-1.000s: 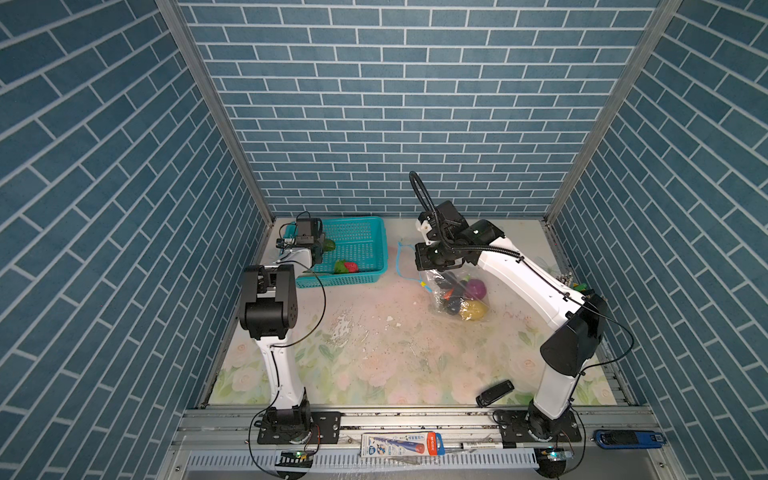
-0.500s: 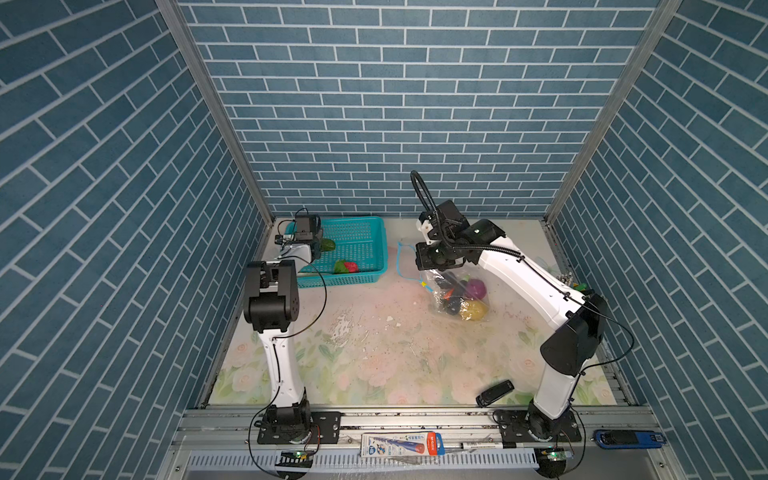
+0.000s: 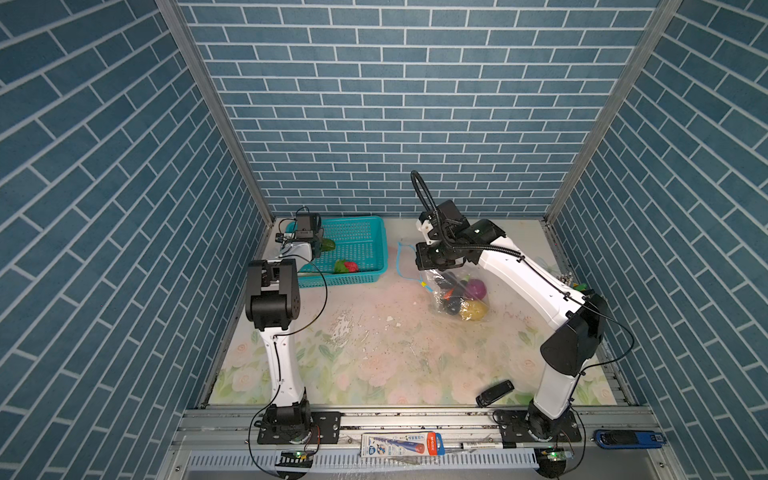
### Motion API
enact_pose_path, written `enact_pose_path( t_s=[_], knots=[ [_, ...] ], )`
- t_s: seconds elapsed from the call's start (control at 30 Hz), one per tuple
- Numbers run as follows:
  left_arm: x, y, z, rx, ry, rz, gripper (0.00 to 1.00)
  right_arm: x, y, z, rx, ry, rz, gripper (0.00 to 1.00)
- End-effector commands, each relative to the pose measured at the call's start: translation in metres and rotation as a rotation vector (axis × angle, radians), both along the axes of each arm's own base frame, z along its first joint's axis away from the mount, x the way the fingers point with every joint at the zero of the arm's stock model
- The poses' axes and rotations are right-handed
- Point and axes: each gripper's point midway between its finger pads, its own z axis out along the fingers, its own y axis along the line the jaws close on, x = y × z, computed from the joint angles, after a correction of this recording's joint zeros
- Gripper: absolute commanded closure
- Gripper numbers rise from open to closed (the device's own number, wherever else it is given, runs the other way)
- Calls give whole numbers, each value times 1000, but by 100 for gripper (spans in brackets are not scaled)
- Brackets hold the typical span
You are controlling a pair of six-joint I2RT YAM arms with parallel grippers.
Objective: Place the food in the zip-top bag and seal the zipper
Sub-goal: 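Lower the left gripper onto the yellow-green papaya and grasp it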
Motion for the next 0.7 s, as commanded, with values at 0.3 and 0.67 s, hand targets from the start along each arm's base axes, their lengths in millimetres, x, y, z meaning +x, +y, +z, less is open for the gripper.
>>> enact_pose_path(
  t_s=[0.3, 0.67],
  knots=[
    [-45, 0, -41, -53, 189, 35, 32, 4, 5, 3, 25, -4, 14, 100],
    [-38, 4, -53, -52, 252, 51, 27, 3, 7, 0, 42, 2, 22, 100]
  ],
)
